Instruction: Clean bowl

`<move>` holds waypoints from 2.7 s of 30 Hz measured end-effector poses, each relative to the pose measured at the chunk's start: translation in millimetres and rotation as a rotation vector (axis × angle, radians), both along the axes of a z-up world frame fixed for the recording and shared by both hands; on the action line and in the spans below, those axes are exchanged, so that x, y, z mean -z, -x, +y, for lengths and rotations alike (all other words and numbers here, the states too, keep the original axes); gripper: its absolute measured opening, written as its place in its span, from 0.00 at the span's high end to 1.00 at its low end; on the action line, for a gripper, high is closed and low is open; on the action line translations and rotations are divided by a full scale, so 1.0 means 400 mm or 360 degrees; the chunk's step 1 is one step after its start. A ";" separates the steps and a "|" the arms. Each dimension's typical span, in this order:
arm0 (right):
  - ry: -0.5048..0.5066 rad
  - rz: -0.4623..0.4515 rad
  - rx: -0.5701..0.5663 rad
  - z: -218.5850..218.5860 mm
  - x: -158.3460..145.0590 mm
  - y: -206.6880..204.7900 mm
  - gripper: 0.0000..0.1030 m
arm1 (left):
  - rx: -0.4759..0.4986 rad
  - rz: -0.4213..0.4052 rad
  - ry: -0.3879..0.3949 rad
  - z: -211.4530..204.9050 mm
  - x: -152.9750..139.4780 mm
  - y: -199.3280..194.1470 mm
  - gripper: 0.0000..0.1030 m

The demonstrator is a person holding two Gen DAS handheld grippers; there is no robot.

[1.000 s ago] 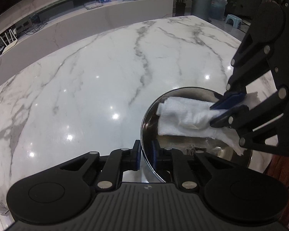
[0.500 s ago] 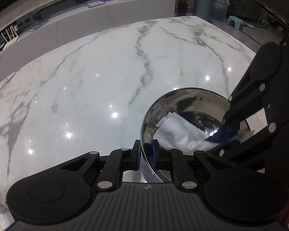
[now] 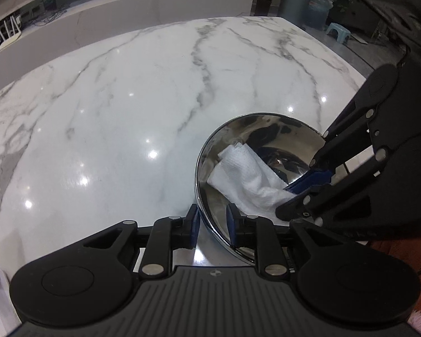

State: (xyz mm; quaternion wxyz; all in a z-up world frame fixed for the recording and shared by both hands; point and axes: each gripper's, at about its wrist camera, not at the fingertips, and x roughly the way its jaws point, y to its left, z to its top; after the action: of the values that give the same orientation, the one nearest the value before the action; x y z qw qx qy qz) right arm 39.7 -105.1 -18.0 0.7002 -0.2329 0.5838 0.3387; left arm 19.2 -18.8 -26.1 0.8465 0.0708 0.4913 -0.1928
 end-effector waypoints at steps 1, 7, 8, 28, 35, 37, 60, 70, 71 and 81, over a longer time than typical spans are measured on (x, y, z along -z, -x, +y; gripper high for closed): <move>0.0032 -0.0024 -0.0037 0.009 -0.001 0.000 0.92 | 0.0004 -0.0005 -0.0010 -0.002 0.001 0.000 0.85; 0.0182 -0.0207 -0.0181 0.034 -0.002 -0.005 0.92 | 0.0024 -0.0028 -0.0024 -0.004 0.003 -0.001 0.85; 0.0173 -0.0215 -0.0174 0.031 -0.004 -0.010 0.92 | 0.0028 -0.0031 -0.0026 -0.004 0.003 0.000 0.85; -0.0161 -0.0241 -0.0059 0.027 -0.002 -0.054 0.92 | 0.0095 -0.0096 -0.0071 -0.016 0.006 0.006 0.84; -0.0169 -0.0307 0.0028 0.005 -0.028 -0.057 0.92 | 0.0071 -0.0084 -0.0067 -0.016 0.007 -0.001 0.84; -0.0167 -0.0333 0.0050 -0.008 -0.040 -0.056 0.92 | 0.0059 -0.0089 -0.0069 -0.017 0.007 -0.002 0.84; -0.0359 -0.0537 0.0451 -0.217 -0.190 -0.052 0.92 | -0.0133 -0.0095 0.0032 0.008 -0.002 -0.011 0.81; -0.0232 -0.0473 0.0609 -0.310 -0.145 -0.039 0.92 | -0.0195 -0.0085 0.0033 0.003 -0.001 -0.012 0.73; -0.0220 -0.0453 0.0617 -0.312 -0.134 -0.037 0.92 | -0.0195 -0.0086 0.0028 0.001 -0.001 -0.010 0.72; -0.0183 -0.0366 0.0739 -0.333 -0.016 -0.026 0.92 | -0.0248 -0.0088 0.0017 0.002 0.002 -0.001 0.67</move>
State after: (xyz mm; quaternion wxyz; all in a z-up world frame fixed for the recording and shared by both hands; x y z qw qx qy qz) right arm 50.3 -238.2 -11.5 0.8329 -0.0895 0.5181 0.1730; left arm 19.7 -18.0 -26.9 0.8725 0.0333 0.4706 -0.1269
